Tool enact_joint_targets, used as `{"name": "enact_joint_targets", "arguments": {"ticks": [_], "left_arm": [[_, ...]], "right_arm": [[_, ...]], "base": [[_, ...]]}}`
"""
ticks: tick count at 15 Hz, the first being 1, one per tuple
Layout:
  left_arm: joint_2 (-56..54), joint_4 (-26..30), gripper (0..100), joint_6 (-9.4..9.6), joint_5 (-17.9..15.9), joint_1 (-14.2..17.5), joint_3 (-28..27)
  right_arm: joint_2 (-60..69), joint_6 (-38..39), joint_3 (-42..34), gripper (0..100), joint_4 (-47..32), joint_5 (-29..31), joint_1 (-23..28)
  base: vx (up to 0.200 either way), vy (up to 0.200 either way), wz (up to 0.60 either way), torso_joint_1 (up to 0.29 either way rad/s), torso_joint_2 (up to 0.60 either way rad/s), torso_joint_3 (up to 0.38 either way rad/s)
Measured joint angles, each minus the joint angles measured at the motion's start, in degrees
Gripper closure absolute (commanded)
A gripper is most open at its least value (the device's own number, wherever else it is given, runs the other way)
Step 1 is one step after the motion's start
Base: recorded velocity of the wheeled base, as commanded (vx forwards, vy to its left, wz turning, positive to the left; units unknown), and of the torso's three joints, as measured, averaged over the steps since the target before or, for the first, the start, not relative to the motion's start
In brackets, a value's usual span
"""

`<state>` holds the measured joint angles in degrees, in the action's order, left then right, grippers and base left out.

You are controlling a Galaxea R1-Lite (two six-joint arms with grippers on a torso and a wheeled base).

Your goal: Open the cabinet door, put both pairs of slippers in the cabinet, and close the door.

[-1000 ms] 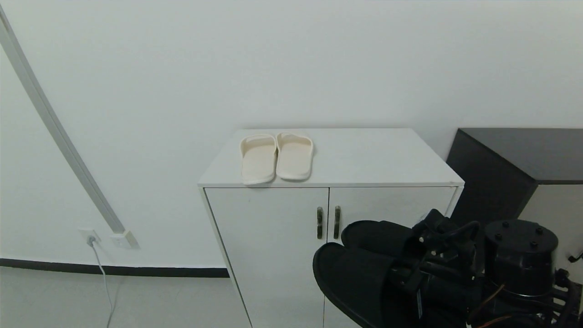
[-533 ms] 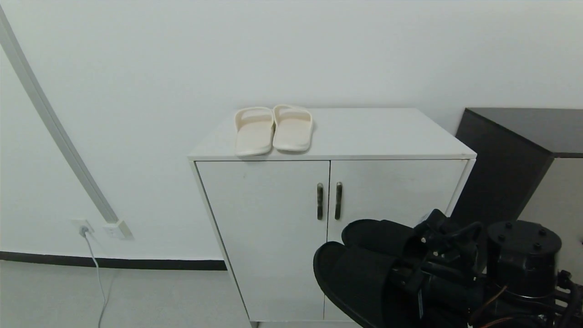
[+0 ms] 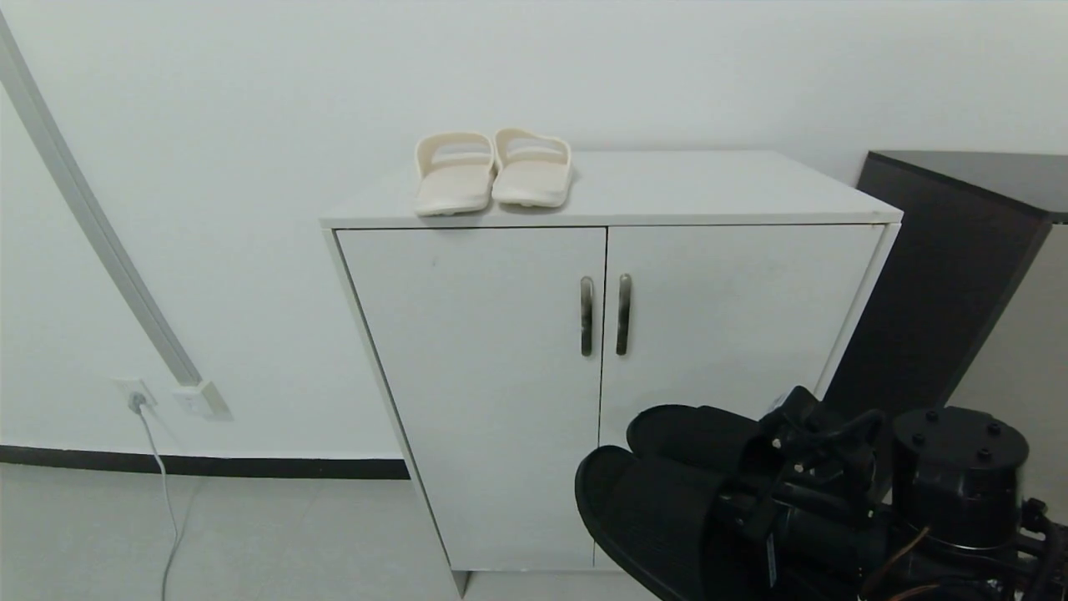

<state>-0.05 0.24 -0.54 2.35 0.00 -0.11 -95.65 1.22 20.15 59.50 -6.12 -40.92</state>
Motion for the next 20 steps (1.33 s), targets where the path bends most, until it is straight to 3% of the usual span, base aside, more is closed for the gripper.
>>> {"name": "enact_joint_targets", "arguments": {"ticks": [6,17,20], "left_arm": [[0.0,0.1,0,0.91,-0.5,0.0,0.0],[0.9,0.0,0,1.6,-1.0,-0.3,-0.4],[2.0,1.2,0,-0.96,-1.5,-0.4,-5.2]], "right_arm": [[-2.5,-0.1,-1.3,100,3.0,0.0,1.0],[-4.6,-2.3,-3.5,100,9.2,0.2,0.9],[-4.9,-2.1,-3.6,100,9.3,0.3,0.8]], "base": [[0.0,0.0,0.0,-0.04,0.42,0.369],[0.0,0.0,0.0,-0.001,0.04,0.037],[0.0,0.0,0.0,0.0,0.0,0.0]]}}
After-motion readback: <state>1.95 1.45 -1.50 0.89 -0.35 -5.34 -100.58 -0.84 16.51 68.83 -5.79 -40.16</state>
